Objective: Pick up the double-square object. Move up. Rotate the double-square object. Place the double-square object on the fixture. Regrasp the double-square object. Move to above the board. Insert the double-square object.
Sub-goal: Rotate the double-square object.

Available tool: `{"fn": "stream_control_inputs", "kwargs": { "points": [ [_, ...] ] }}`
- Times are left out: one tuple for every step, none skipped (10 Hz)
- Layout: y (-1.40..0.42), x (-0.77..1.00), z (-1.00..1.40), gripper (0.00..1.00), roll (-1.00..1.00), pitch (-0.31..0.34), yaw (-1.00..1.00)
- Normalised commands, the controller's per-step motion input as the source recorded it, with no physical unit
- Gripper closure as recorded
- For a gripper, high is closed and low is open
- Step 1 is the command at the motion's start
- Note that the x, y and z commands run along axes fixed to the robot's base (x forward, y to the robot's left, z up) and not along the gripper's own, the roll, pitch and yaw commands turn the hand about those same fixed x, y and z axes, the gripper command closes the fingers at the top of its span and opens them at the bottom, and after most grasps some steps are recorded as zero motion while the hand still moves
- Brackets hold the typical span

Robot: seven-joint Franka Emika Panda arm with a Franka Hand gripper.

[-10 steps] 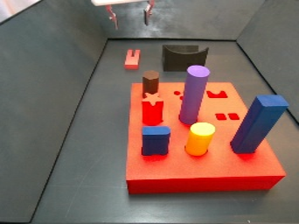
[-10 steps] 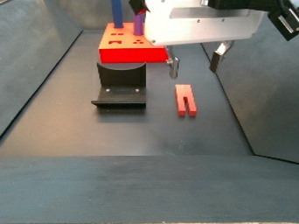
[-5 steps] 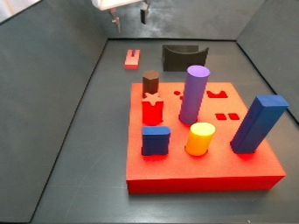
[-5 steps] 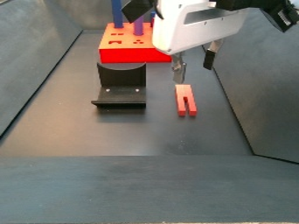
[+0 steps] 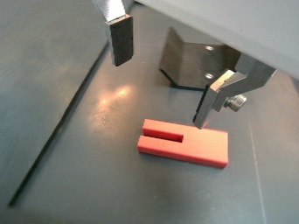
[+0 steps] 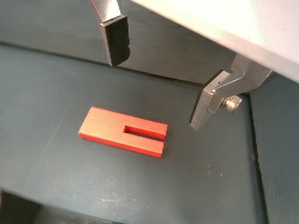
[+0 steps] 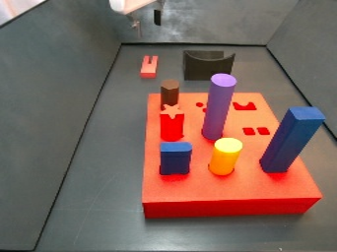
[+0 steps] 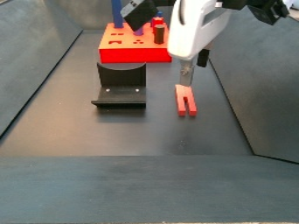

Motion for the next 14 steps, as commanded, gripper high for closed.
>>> {"fn": "stream_control_inputs", "kwargs": {
  "points": [
    [0.00, 0.04, -0.03, 0.00, 0.00, -0.008, 1.00],
    [0.00, 0.04, -0.03, 0.00, 0.00, -0.008, 1.00],
    [0.00, 0.04, -0.03, 0.00, 0.00, -0.009, 1.00],
    [0.00, 0.04, -0.03, 0.00, 0.00, -0.009, 1.00],
    [0.00, 0.04, -0.03, 0.00, 0.00, -0.010, 1.00],
    [0.00, 0.04, -0.03, 0.00, 0.00, -0.010, 1.00],
    [0.00, 0.04, -0.03, 0.00, 0.00, -0.010, 1.00],
    [0.00, 0.04, -0.03, 0.00, 0.00, -0.011, 1.00],
    [0.00, 0.04, -0.03, 0.00, 0.00, -0.011, 1.00],
    [0.00, 0.04, -0.03, 0.00, 0.00, -0.012, 1.00],
    [0.00, 0.04, -0.03, 0.00, 0.00, -0.012, 1.00],
    [0.00, 0.04, -0.03, 0.00, 0.00, -0.013, 1.00],
    [0.00, 0.04, -0.03, 0.00, 0.00, -0.014, 1.00],
    [0.00, 0.04, -0.03, 0.00, 0.00, -0.014, 1.00]
  ]
}}
